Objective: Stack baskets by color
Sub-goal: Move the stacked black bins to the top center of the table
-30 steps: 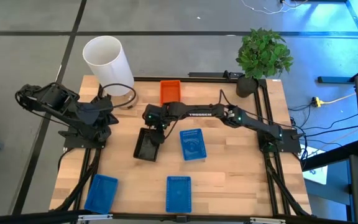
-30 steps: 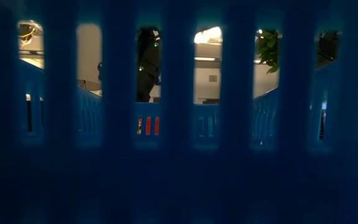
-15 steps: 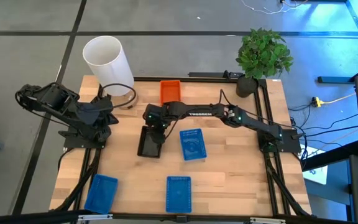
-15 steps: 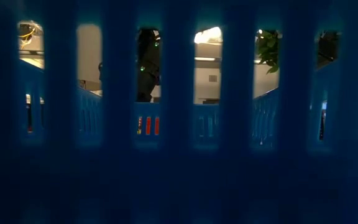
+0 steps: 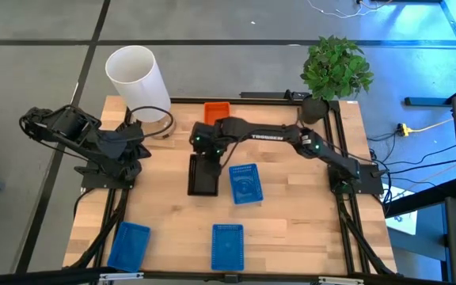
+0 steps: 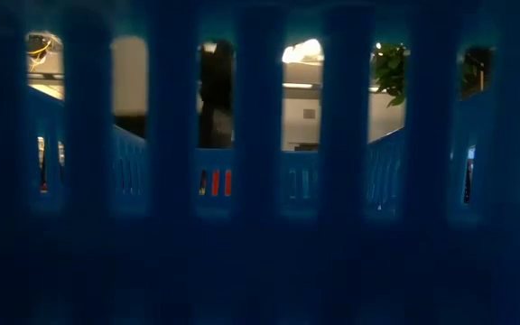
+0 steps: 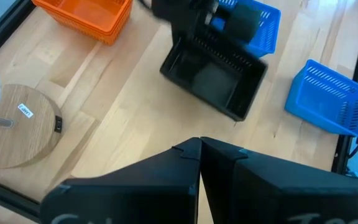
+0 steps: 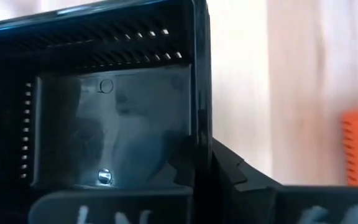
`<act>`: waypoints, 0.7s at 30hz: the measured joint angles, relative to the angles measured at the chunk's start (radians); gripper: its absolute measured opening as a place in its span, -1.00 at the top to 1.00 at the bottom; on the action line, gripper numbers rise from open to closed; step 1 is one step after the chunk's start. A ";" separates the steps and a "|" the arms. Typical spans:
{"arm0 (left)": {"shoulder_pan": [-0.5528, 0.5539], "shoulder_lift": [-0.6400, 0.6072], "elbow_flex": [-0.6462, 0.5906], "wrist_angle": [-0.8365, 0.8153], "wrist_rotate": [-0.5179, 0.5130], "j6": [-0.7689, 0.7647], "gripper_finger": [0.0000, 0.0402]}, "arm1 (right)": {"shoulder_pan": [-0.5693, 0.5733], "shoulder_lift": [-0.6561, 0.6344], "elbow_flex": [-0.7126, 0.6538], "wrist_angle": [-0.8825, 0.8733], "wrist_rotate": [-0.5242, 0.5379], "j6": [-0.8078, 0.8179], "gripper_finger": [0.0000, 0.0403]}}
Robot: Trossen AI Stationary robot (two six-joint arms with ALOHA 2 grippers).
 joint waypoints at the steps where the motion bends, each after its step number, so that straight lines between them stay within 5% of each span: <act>1: 0.000 0.000 0.000 0.000 0.000 0.000 1.00 | -0.003 -0.015 0.001 -0.012 -0.001 -0.001 0.95; 7: 0.000 0.000 0.000 -0.001 0.000 0.007 1.00 | -0.037 -0.109 0.001 -0.097 0.009 -0.030 0.95; 21: 0.000 0.000 0.000 0.000 0.000 0.008 1.00 | -0.217 -0.251 0.001 -0.416 0.263 -0.141 0.95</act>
